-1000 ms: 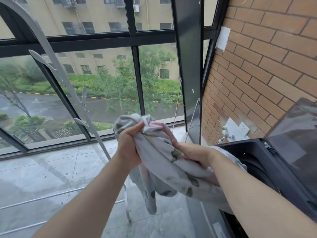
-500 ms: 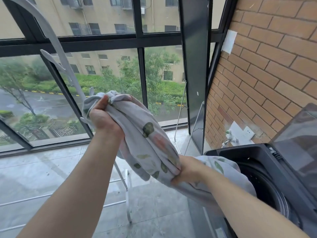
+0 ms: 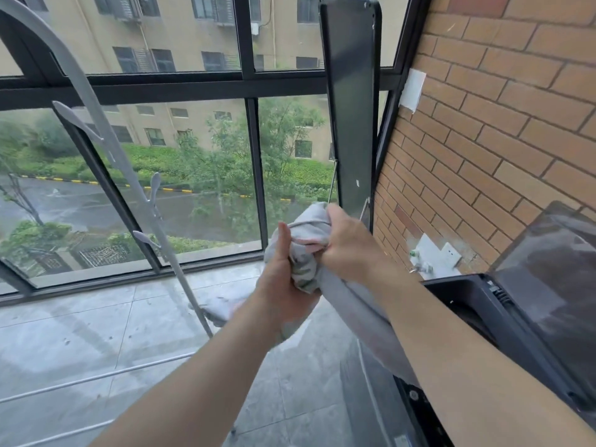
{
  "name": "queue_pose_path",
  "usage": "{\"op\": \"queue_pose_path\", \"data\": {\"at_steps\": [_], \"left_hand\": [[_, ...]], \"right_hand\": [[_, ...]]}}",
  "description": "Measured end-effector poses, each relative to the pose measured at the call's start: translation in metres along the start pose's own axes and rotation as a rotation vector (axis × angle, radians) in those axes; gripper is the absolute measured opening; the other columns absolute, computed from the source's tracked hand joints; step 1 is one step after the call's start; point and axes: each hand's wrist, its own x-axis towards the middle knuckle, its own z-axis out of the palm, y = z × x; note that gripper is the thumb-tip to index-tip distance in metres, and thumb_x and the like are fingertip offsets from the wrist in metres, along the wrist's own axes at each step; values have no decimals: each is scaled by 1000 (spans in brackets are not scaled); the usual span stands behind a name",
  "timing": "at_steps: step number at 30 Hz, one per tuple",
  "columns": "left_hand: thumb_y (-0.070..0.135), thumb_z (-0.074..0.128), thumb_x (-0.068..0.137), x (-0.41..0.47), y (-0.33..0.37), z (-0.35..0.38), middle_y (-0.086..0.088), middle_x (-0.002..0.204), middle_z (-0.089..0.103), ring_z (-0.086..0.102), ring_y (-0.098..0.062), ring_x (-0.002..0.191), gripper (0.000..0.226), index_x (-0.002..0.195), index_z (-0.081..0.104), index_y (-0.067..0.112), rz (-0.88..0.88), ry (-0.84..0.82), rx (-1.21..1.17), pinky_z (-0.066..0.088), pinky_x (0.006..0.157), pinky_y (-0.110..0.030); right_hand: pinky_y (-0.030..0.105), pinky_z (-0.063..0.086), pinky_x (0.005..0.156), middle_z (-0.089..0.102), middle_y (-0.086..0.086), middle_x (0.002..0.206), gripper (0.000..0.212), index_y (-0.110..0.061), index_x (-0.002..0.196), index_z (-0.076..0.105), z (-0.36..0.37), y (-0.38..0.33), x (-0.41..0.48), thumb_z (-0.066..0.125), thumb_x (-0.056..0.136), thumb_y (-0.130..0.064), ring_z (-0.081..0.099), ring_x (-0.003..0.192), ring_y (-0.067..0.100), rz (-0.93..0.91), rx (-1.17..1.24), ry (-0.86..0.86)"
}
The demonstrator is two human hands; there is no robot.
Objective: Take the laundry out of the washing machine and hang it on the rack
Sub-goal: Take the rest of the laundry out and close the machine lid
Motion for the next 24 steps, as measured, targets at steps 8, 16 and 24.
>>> {"op": "queue_pose_path", "data": {"at_steps": [8, 16, 24], "left_hand": [[17, 55, 92, -6, 34, 7, -32, 116, 65, 64, -46, 108, 45, 130, 55, -6, 158, 294, 33, 51, 92, -55], [4, 51, 85, -12, 45, 19, -29, 122, 64, 62, -45, 113, 46, 131, 55, -2, 304, 295, -52, 42, 104, -59], [20, 59, 91, -12, 62, 26, -19, 111, 71, 69, -34, 103, 26, 107, 72, 3, 328, 156, -165, 52, 96, -47]], "right_hand": [[28, 57, 90, 68, -19, 115, 87, -46, 129, 44, -2, 37, -34, 91, 57, -35, 67, 105, 2, 173, 365, -456], [37, 42, 104, 48, -19, 135, 120, -48, 138, 28, 20, 103, -73, 87, 35, -68, 45, 127, 14, 388, -250, -704], [28, 40, 75, 69, 1, 92, 30, -24, 109, 66, 38, 132, -96, 69, 80, -15, 65, 99, 29, 486, -166, -203]]}}
